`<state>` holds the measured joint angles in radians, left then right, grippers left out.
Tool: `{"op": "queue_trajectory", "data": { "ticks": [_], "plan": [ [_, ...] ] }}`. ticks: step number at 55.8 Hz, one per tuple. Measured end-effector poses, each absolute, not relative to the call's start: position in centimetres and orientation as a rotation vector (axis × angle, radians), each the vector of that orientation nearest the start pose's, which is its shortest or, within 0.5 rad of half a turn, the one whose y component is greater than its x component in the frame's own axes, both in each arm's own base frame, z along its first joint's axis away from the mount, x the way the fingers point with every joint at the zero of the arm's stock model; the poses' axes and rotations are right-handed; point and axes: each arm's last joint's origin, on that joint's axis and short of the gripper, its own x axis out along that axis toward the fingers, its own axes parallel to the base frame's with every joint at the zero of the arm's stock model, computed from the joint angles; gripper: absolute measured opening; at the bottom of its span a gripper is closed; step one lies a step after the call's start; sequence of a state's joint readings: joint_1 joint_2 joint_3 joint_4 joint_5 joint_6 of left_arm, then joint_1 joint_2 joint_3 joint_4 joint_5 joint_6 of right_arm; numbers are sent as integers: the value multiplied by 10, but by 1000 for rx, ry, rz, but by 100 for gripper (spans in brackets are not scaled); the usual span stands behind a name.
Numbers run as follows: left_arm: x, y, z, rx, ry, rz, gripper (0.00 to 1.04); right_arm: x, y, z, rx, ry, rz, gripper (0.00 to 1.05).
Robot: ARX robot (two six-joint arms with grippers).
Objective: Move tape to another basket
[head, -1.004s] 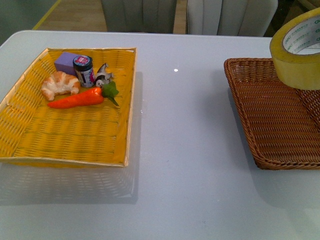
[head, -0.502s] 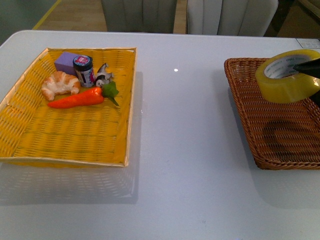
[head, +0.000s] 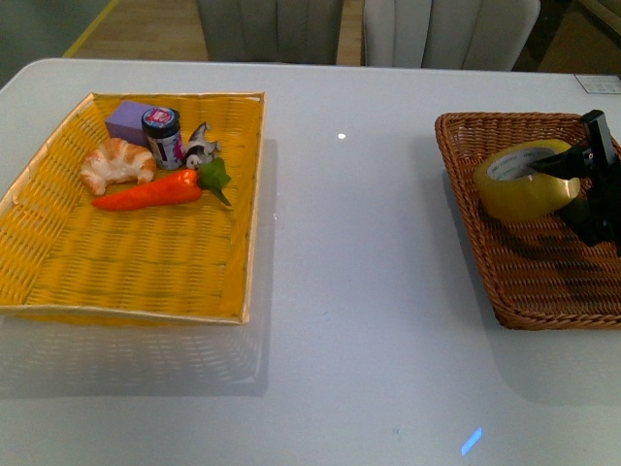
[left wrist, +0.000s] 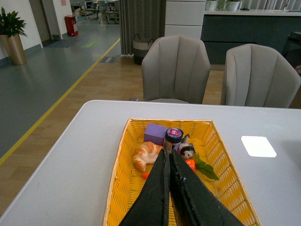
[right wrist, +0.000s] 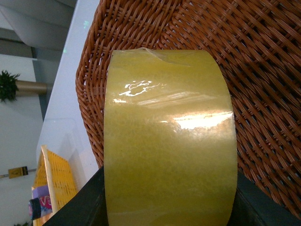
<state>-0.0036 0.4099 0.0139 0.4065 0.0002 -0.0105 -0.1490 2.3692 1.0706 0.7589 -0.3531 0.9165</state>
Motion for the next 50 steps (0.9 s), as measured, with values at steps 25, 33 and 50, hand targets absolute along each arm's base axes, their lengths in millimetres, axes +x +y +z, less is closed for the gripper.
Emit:
{"op": "queue_trajectory", "data": {
  "ticks": [25, 33, 50],
  "plan": [
    [113, 0, 171, -11, -15, -4, 2, 374, -59, 22, 1012, 584, -85, 96],
    [110, 0, 171, -11, -15, -4, 2, 357, -69, 48, 997, 521, -69, 96],
    [98, 0, 168, -10, -3, -4, 2, 288, -71, 117, 910, 387, -8, 96]
  ]
}}
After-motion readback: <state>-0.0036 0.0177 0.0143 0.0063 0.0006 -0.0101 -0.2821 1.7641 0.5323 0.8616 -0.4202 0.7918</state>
